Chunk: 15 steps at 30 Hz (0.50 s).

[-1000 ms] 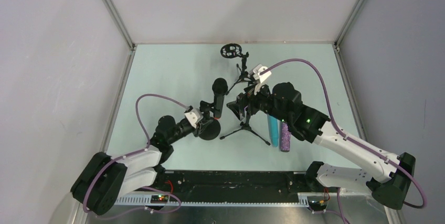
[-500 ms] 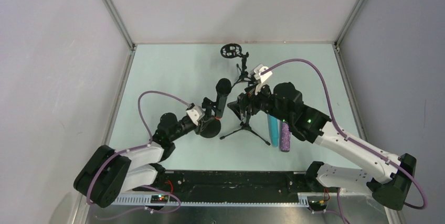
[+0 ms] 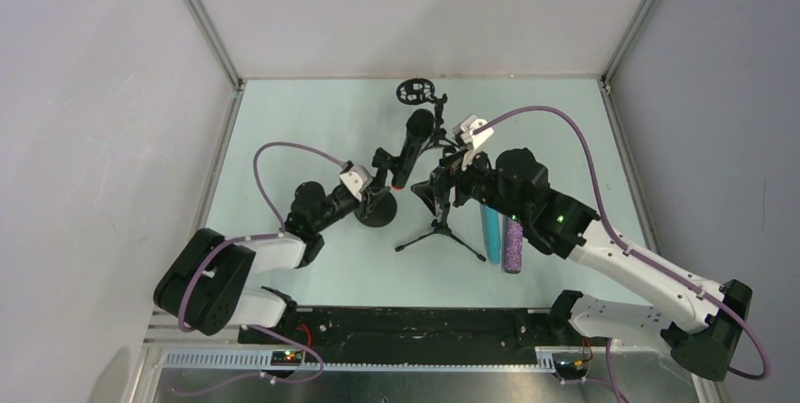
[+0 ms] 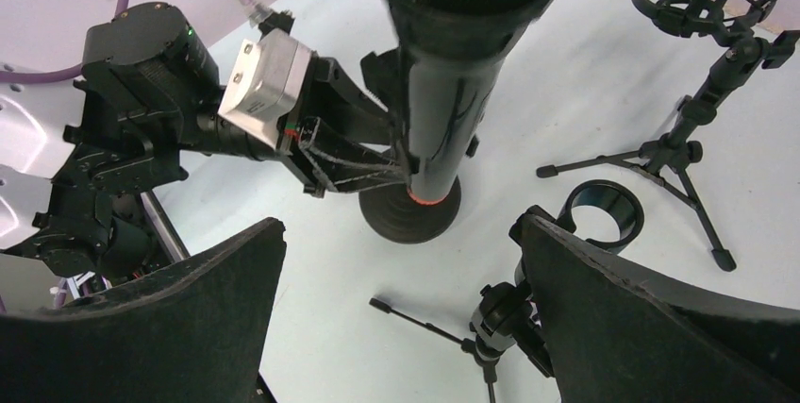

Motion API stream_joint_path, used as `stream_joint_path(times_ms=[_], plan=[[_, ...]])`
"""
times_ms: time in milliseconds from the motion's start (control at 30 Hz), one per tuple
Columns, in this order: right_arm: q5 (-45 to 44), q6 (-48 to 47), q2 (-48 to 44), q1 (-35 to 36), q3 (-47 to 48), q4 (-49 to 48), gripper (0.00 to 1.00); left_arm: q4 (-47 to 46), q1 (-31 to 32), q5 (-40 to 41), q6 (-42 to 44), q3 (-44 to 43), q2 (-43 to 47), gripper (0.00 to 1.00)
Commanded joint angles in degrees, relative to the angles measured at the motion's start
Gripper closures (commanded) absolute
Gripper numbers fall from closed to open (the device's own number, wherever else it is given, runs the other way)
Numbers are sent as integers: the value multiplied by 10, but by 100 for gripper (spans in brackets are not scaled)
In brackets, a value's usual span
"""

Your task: Attach the microphones to the stand

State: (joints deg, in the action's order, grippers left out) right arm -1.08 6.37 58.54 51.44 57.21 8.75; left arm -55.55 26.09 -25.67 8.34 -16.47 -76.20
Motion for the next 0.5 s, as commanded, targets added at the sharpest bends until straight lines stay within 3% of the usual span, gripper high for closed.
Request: stream_joint_path(times_ms=[0,467], plan=[[-3,-7,-13,-2,2,-7,0,-120,-18,-3,-20,-60,-12,100],[-9,-15,-17,-2,2,-6,0,-220,-109,-19,-78,-124,-94,100]])
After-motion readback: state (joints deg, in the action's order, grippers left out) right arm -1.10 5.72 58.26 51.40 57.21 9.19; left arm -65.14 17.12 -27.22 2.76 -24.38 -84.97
